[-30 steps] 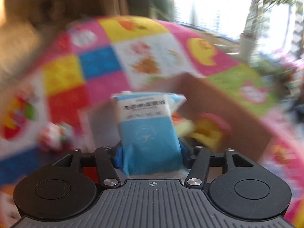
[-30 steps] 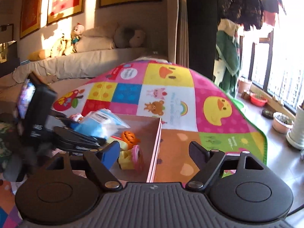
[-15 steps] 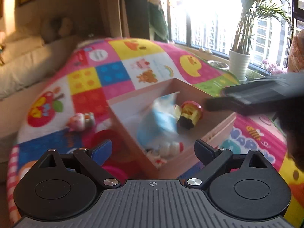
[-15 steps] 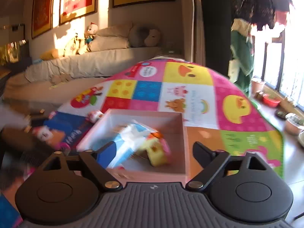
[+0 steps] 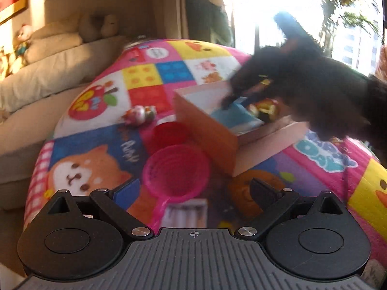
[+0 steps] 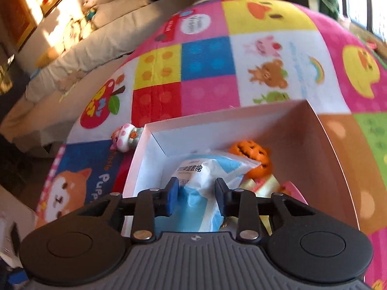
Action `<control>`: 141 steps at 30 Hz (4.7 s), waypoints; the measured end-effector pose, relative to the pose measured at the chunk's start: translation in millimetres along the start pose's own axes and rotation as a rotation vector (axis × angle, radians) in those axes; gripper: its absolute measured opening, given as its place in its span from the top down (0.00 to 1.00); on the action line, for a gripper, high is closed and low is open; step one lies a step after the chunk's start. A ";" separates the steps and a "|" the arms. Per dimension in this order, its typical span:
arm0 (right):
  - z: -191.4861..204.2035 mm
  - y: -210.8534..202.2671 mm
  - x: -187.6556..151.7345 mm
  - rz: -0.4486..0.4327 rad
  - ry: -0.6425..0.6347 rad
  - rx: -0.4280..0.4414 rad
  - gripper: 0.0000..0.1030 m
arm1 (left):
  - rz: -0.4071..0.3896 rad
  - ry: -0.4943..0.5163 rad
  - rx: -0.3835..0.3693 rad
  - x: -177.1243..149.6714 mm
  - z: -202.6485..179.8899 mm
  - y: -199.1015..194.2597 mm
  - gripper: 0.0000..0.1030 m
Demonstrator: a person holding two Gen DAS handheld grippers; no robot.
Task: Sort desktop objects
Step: 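Lower both held items into the pink box and open both grippers, then move the right gripper to the white battery holder and grasp it, then carry the battery holder with the right gripper into the pink box and release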
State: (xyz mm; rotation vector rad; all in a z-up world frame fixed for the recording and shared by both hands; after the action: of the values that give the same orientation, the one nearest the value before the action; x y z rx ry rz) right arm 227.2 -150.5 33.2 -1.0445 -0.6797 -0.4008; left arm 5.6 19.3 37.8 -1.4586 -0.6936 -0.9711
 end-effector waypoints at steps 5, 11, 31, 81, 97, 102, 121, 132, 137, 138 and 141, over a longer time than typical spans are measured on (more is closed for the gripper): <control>-16.3 -12.3 -23.1 0.079 0.148 0.083 0.64 | 0.021 -0.043 0.004 -10.2 15.3 3.2 0.02; 12.4 -27.8 -27.9 -0.061 -0.009 0.022 0.64 | 0.069 -0.056 0.026 -29.9 26.1 -2.4 0.02; 142.2 -46.1 -155.1 0.052 -0.558 0.313 0.08 | 0.028 -0.273 0.246 -32.2 109.9 -34.5 0.01; 65.0 -98.2 -97.6 -0.201 -0.359 0.214 0.11 | 0.189 -0.111 0.036 -31.3 36.4 35.0 0.00; 64.0 -106.8 -191.4 -0.024 -0.577 0.212 0.04 | 0.137 -0.085 -0.041 -20.6 19.2 10.6 0.00; 62.6 -108.9 -191.4 -0.018 -0.555 0.172 0.12 | 0.132 -0.056 0.029 -8.0 17.0 50.5 0.00; 43.6 -244.8 -122.9 -0.348 -0.535 0.025 0.12 | -0.127 -0.071 -0.064 104.6 2.2 -31.7 0.52; 9.0 -283.4 -48.3 -0.520 -0.391 -0.025 0.12 | -0.100 -0.049 -0.040 138.4 -15.9 6.2 0.44; 1.9 -248.5 -42.4 -0.455 -0.356 -0.023 0.12 | 0.023 -0.050 -0.049 90.4 -15.5 25.1 0.22; 3.9 -241.1 -38.8 -0.446 -0.355 -0.022 0.12 | 0.033 -0.043 -0.055 81.1 -16.7 25.1 0.17; 12.6 -215.0 -28.0 -0.420 -0.382 -0.036 0.12 | 0.033 -0.003 -0.053 53.3 -19.4 16.9 0.09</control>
State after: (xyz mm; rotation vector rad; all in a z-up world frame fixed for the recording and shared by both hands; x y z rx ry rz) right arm 73.1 -238.1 158.6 -1.0208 -1.2479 -0.5833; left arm 42.2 -8.2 75.2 -1.5135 -0.6484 -0.9685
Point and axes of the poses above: each gripper's, at about its wrist camera, not at the fingertips, and y roughly the way its jaws point, z to its left, x to its top, the point moved 3 cm from there along y, roughly the way its jaws point, and after that the axes turned 6 degrees about -z, right-handed, at the moved point
